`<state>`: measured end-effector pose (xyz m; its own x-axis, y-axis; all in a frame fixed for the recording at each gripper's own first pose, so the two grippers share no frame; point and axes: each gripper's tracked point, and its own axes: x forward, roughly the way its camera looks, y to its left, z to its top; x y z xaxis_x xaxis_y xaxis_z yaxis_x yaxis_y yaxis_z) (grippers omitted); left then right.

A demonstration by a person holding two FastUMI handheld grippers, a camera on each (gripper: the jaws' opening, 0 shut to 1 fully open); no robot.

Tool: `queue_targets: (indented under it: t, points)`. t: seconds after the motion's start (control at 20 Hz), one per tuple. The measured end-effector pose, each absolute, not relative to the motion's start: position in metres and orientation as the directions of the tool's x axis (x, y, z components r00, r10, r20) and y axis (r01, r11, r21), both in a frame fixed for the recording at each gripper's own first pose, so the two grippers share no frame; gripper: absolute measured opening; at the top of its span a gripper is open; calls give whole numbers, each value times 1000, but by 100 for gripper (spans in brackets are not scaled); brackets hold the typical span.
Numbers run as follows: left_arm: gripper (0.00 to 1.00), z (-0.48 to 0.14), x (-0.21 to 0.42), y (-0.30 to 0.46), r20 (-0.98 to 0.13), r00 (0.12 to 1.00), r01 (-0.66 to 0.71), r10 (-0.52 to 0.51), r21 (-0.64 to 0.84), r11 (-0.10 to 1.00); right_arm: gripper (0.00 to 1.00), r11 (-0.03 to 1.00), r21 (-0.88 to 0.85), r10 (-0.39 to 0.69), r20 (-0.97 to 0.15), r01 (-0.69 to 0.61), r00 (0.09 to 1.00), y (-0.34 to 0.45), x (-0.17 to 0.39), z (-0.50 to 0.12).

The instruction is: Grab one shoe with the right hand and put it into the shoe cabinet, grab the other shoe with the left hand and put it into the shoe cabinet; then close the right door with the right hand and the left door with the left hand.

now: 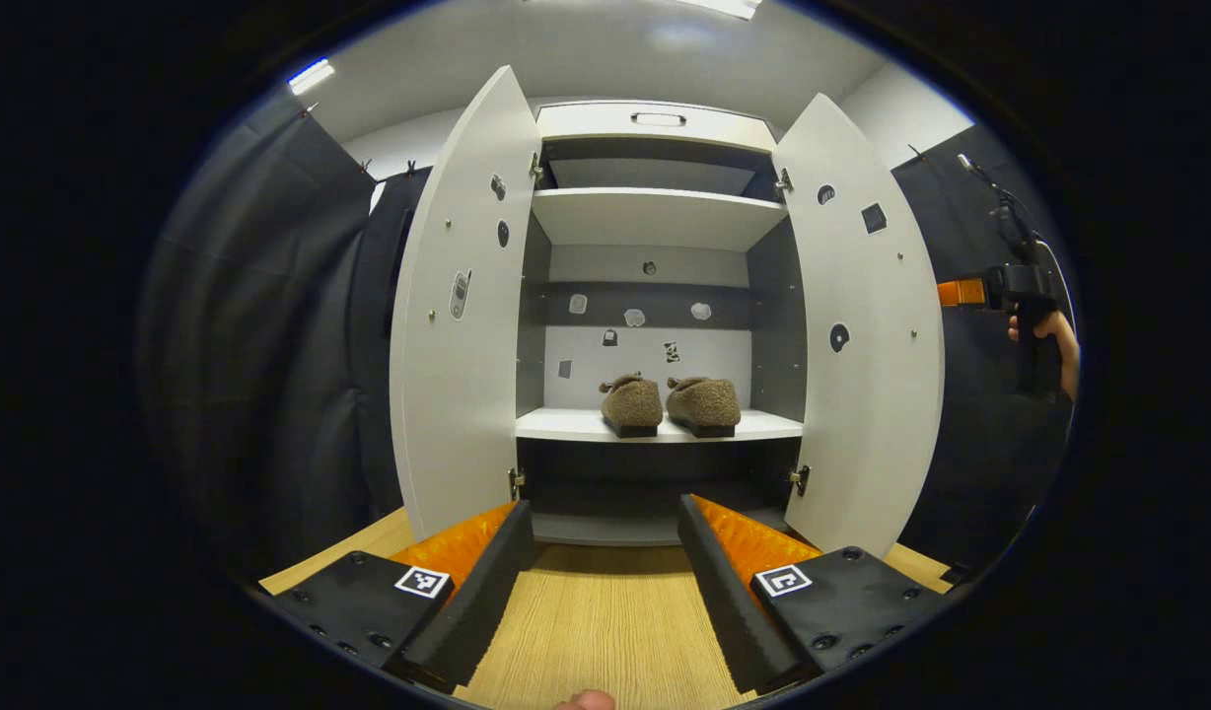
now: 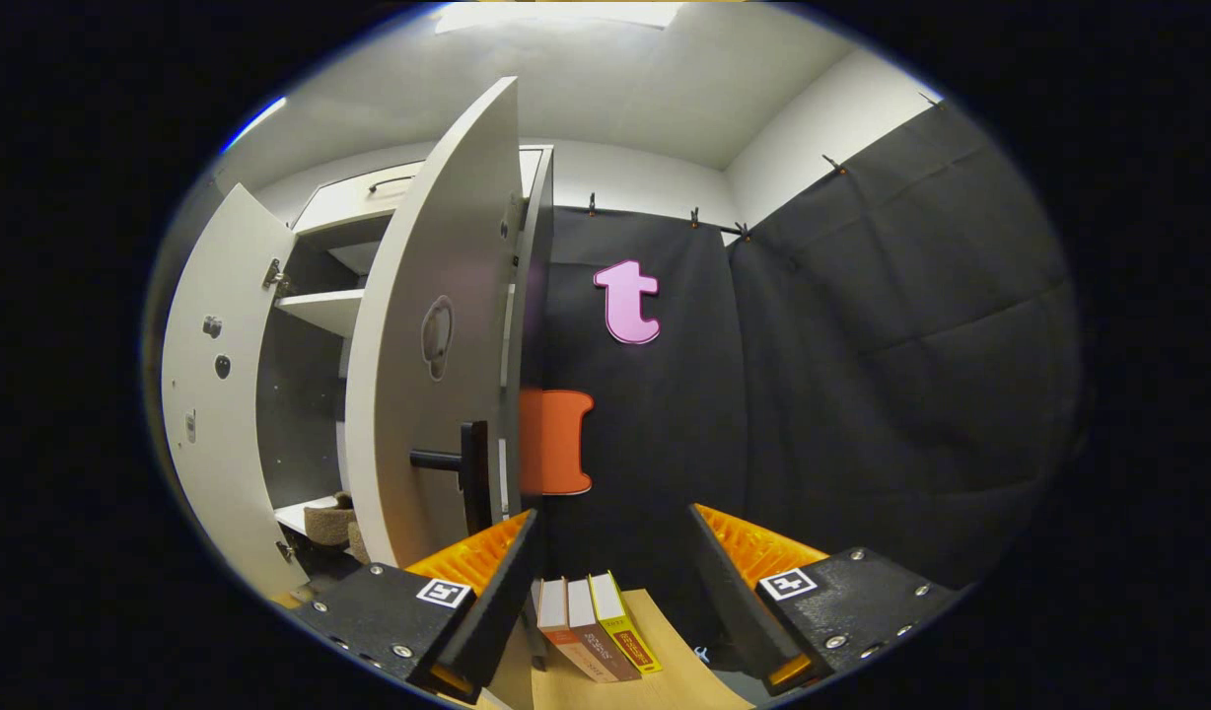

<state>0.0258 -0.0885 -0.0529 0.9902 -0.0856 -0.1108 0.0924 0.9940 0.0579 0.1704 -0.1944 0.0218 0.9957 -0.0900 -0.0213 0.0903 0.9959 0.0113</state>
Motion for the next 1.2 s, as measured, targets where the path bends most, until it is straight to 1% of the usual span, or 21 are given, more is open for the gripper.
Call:
queue_targets:
  t: [0.1, 0.15, 0.2, 0.5, 0.8, 0.9, 1.15, 1.2]
  points:
    - [96, -51, 27, -89, -105, 990, 100, -93, 60, 993, 89, 996, -8, -88, -22, 88, 996, -191, 170, 24]
    - [96, -50, 28, -89, -102, 990, 104, -98, 59, 993, 97, 996, -8, -90, -21, 90, 996, -188, 171, 24]
    - [96, -49, 30, -87, -100, 990, 107, -100, 61, 992, 89, 996, -5, -93, -22, 93, 995, -186, 170, 24]
    - [96, -53, 33, -73, -110, 989, 104, -98, 49, 993, 88, 996, 9, -93, -15, 93, 996, -169, 166, 25]
    - [96, -53, 37, -61, -106, 989, 104, -99, 47, 993, 88, 998, 27, -63, -2, 63, 998, -130, 164, 28]
    - [96, -53, 39, -58, -108, 989, 104, -98, 44, 994, 89, 999, 21, -32, -2, 32, 999, -113, 167, 28]
    - [96, -56, 37, -44, -110, 991, 84, -78, 51, 995, 88, 996, 72, 56, -4, -55, 998, -71, 177, 25]
    - [97, -58, 36, -40, -117, 991, 77, -70, 54, 996, 96, 994, 79, 70, -2, -70, 998, -62, 180, 25]
